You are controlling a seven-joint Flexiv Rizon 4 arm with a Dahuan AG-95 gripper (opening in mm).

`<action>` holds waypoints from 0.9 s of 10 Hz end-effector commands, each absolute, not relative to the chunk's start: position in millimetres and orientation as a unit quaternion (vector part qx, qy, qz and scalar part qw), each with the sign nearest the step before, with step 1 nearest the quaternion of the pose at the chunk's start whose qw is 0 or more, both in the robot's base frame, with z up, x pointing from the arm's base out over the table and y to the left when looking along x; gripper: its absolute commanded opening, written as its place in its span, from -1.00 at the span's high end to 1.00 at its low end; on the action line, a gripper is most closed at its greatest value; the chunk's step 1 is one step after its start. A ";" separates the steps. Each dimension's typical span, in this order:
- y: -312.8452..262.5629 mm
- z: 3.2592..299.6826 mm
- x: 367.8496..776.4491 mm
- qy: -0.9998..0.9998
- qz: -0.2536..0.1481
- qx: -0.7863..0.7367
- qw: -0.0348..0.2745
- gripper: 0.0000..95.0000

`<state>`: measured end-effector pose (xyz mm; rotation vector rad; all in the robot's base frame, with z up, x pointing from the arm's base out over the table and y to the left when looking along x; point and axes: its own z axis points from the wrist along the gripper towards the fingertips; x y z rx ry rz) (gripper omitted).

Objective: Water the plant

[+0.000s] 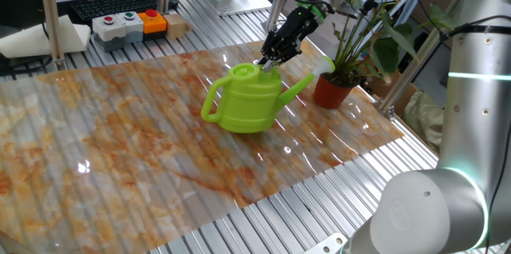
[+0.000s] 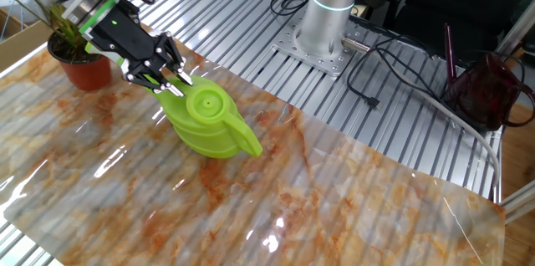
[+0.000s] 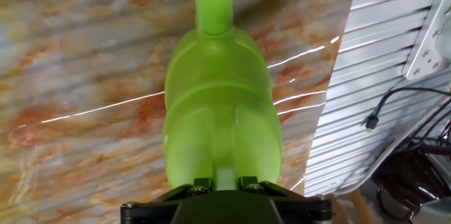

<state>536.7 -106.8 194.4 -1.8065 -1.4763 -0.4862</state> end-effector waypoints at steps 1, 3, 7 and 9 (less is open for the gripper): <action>-105.1 195.5 535.5 -0.570 -0.191 -0.706 0.374 1.00; -105.1 195.5 535.4 -0.568 -0.192 -0.706 0.378 1.00; -105.2 195.6 535.4 -0.558 -0.197 -0.705 0.392 1.00; -105.2 195.6 535.4 -0.556 -0.197 -0.705 0.393 1.00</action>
